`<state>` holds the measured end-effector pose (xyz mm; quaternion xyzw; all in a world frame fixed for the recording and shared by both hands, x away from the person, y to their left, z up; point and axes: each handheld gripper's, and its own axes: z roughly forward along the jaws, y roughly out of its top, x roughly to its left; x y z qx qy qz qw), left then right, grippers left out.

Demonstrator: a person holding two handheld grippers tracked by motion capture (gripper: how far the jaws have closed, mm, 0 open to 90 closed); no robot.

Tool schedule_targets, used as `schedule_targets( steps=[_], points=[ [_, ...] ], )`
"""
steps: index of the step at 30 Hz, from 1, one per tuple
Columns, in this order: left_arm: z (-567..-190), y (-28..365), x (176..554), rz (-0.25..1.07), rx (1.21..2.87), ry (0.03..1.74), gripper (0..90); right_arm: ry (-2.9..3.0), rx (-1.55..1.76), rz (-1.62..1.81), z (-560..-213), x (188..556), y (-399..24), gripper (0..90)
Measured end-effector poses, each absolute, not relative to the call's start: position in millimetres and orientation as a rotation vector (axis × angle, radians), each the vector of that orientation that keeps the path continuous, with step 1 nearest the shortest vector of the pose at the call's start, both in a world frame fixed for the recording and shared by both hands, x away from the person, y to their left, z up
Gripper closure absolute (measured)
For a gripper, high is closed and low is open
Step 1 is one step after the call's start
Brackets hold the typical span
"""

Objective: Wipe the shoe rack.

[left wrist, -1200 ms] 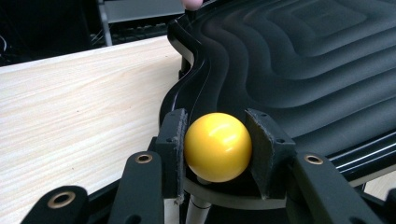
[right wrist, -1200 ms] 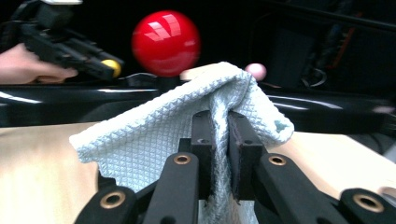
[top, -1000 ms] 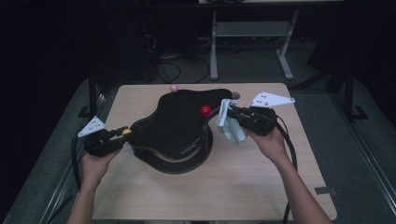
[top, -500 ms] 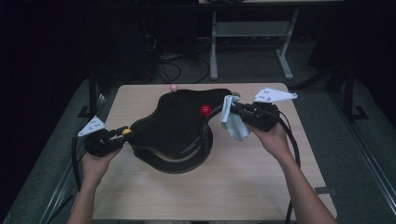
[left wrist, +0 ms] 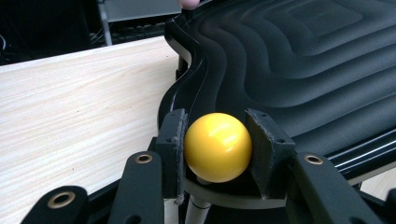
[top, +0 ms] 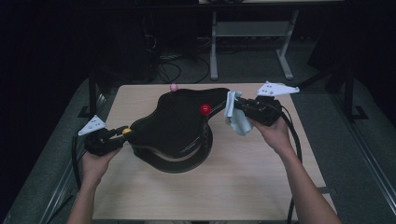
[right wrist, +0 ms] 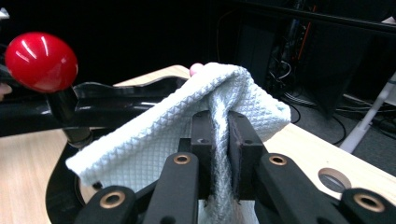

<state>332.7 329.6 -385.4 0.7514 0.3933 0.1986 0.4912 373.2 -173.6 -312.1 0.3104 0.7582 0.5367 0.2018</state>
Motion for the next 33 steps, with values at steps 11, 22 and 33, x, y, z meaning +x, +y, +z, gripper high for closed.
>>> schedule_targets(
  steps=[11, 22, 33],
  points=[
    [-385, 331, 337, 0.483, 1.819, 0.965, 60.1, 2.144, 0.827, 1.526, -313, 381, -171, 81.7],
    [-386, 331, 338, 0.486, 1.811, 0.973, 60.1, 2.154, 0.874, 1.545, -315, 399, -179, 81.7],
    [-386, 330, 337, 0.487, 1.810, 0.976, 60.1, 2.153, 0.809, 1.559, -314, 385, -171, 81.7]
  ],
)
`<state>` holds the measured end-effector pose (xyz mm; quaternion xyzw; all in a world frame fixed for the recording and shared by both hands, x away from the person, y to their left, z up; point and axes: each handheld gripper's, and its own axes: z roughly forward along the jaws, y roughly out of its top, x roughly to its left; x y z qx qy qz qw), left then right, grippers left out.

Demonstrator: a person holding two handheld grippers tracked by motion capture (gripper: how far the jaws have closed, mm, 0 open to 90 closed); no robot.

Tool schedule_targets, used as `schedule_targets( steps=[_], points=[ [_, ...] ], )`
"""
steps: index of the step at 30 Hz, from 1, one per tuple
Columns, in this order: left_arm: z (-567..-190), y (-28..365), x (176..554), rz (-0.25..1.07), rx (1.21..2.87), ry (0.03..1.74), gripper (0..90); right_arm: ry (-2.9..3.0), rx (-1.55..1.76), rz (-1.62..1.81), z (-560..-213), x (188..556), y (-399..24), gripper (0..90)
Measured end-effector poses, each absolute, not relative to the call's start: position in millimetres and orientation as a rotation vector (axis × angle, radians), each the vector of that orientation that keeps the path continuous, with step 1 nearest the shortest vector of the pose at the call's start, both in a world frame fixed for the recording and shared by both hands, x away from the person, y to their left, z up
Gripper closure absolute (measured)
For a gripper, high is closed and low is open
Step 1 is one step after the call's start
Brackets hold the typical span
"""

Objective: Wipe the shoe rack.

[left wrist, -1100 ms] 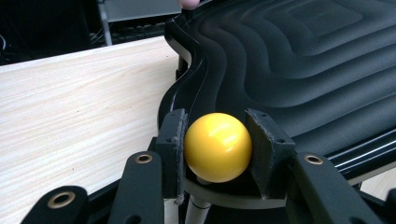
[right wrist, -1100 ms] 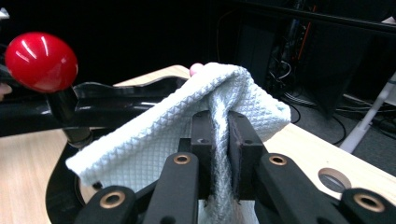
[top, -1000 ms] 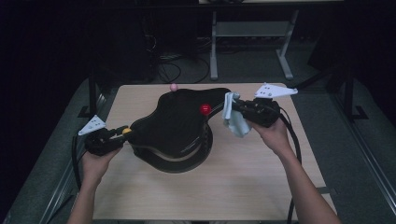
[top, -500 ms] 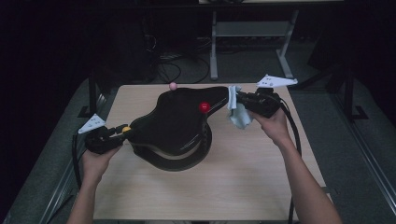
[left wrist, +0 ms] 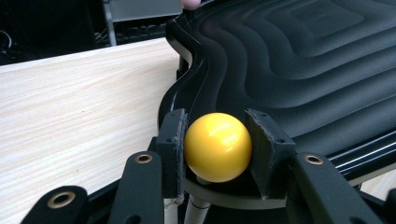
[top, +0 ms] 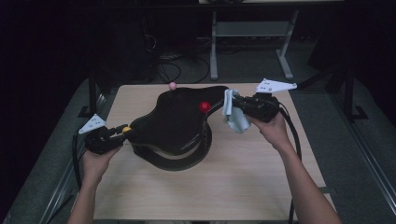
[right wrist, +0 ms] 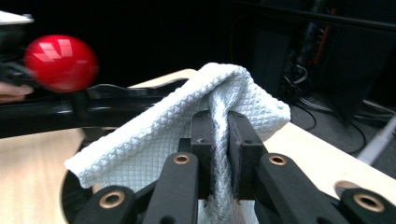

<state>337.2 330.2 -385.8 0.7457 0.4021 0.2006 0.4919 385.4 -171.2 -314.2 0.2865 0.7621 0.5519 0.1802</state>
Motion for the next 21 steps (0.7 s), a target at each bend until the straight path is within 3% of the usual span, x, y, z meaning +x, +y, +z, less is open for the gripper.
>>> schedule_targets(
  steps=[5, 21],
  points=[
    [-386, 331, 338, 0.484, 1.807, 0.974, 60.1, 2.195, 0.719, 1.533, -312, 372, -158, 81.7],
    [-386, 331, 338, 0.489, 1.808, 0.976, 60.1, 2.147, 0.790, 1.511, -312, 378, -164, 81.6]
  ],
)
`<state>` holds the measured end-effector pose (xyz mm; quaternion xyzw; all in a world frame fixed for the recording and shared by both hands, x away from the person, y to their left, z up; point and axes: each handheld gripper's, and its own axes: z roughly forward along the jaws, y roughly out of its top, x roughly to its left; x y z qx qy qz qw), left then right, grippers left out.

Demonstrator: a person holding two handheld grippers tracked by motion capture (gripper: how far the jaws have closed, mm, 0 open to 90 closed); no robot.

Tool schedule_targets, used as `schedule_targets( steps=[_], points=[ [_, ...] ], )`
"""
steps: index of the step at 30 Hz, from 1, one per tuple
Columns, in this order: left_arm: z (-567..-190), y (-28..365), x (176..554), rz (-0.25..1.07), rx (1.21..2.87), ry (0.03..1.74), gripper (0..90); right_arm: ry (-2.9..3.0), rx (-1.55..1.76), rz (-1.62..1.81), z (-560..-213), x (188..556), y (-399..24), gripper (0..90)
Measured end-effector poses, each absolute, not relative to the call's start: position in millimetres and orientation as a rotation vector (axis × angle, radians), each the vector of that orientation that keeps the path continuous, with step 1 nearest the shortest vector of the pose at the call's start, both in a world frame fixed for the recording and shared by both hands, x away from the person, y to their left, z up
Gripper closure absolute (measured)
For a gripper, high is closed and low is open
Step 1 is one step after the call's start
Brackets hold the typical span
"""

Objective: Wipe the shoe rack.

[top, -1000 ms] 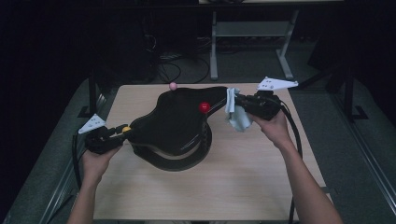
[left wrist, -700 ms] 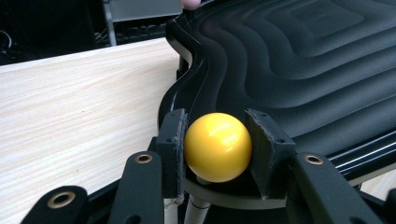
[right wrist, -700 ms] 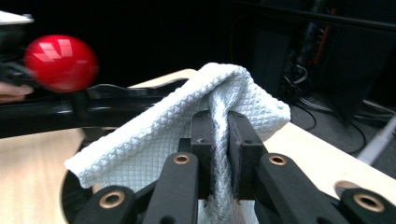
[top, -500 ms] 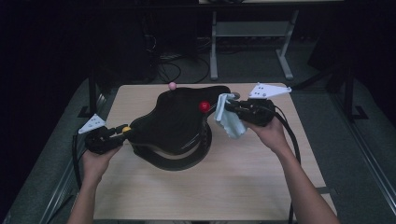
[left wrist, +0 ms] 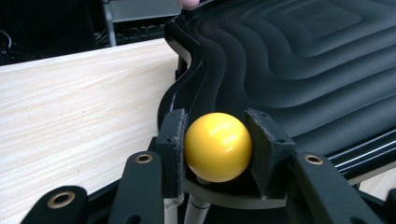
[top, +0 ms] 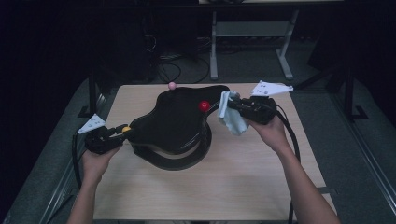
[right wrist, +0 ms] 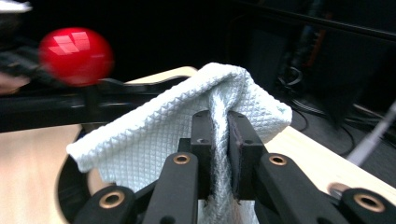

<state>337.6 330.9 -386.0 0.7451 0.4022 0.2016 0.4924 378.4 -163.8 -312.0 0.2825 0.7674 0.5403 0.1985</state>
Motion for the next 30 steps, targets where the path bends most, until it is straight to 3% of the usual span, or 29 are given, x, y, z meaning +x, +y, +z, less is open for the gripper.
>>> schedule_targets(
  steps=[30],
  points=[
    [-386, 331, 339, 0.488, 1.807, 0.981, 60.1, 2.153, 0.746, 1.546, -322, 367, -141, 81.7]
  ],
)
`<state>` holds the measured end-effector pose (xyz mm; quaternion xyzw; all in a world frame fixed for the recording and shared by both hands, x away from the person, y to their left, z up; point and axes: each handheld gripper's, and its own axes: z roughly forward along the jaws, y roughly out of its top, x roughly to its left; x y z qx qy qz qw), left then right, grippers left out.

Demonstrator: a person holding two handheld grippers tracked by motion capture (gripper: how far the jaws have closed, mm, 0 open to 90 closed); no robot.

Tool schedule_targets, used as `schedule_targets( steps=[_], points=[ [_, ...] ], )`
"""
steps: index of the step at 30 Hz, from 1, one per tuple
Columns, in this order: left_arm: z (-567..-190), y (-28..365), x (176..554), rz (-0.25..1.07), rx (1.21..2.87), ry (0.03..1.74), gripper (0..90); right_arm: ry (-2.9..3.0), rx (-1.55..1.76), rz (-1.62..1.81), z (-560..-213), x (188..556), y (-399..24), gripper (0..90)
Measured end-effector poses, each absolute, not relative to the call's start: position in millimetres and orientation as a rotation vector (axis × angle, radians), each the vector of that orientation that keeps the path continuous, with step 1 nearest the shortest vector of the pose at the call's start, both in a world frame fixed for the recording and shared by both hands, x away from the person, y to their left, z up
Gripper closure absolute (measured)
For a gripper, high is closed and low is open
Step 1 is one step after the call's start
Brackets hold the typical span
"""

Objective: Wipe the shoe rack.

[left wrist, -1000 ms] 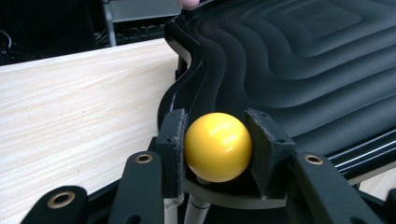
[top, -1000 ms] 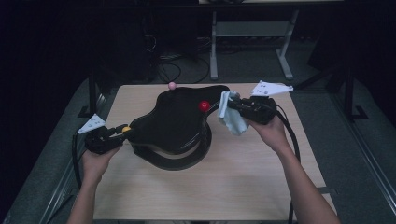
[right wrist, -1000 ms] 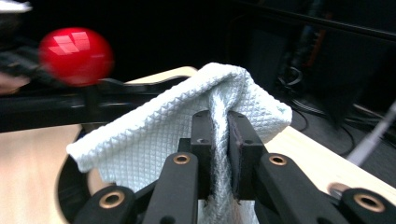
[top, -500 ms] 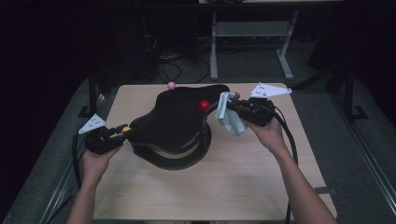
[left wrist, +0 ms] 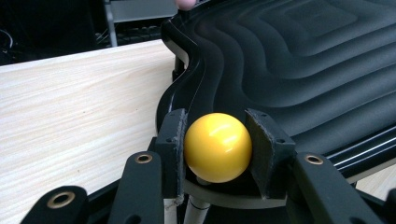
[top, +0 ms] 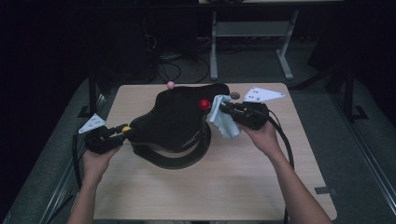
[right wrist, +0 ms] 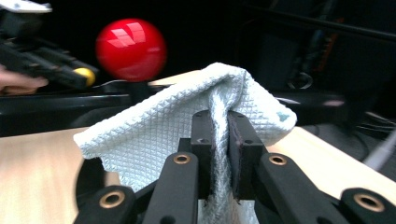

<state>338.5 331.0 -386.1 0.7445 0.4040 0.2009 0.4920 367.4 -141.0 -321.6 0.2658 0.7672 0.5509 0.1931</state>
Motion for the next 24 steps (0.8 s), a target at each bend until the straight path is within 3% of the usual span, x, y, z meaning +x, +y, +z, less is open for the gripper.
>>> schedule_targets(
  steps=[24],
  points=[
    [-387, 331, 340, 0.483, 1.793, 0.988, 60.0, 2.208, 0.767, 1.529, -359, 357, -114, 81.7]
  ],
)
